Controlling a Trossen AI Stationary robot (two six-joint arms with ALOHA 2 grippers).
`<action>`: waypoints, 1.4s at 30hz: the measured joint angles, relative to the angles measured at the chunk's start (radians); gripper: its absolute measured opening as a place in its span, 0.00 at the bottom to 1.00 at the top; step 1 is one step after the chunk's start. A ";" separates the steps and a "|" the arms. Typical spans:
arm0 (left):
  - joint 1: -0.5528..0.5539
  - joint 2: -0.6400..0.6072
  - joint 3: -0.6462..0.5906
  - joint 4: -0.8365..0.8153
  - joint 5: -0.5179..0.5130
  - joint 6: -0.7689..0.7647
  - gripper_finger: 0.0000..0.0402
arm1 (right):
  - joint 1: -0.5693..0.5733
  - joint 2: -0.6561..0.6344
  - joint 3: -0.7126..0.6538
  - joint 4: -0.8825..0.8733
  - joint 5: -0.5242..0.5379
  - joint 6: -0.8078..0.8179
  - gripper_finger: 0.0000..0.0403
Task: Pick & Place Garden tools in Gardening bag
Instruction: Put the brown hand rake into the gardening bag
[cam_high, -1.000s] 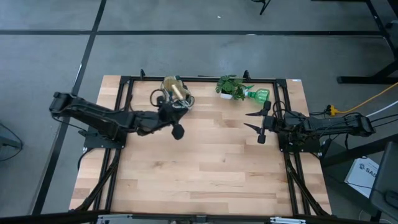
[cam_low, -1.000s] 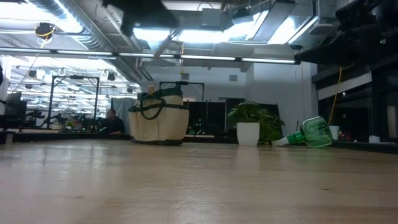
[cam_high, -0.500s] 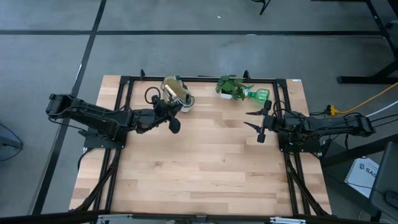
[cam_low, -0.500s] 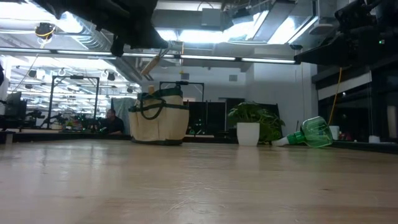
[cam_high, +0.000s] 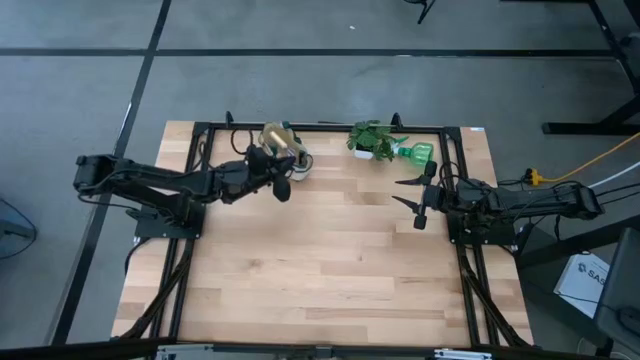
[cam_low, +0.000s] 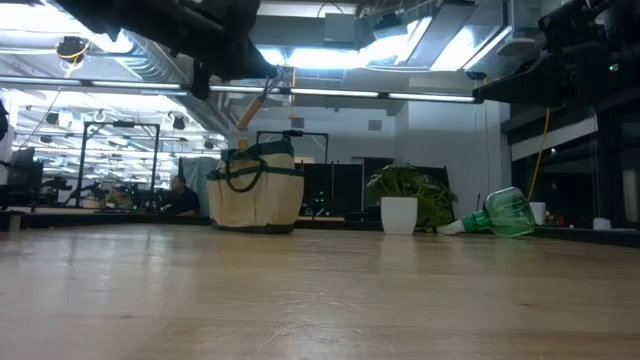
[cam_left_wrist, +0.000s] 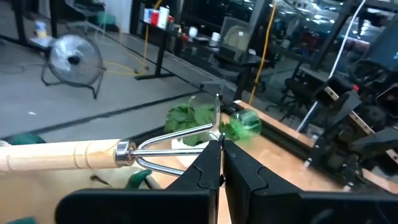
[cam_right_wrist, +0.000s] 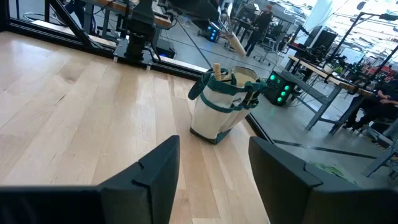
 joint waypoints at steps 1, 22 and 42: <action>0.012 0.007 0.000 0.000 0.020 -0.006 0.01 | 0.000 0.000 0.000 0.000 0.000 0.000 0.48; 0.221 0.145 0.000 -0.010 0.288 -0.120 0.01 | 0.000 0.000 0.000 0.000 0.003 0.000 0.48; 0.224 0.057 0.000 -0.052 0.379 -0.110 0.28 | 0.000 0.000 0.000 0.000 0.002 0.000 0.48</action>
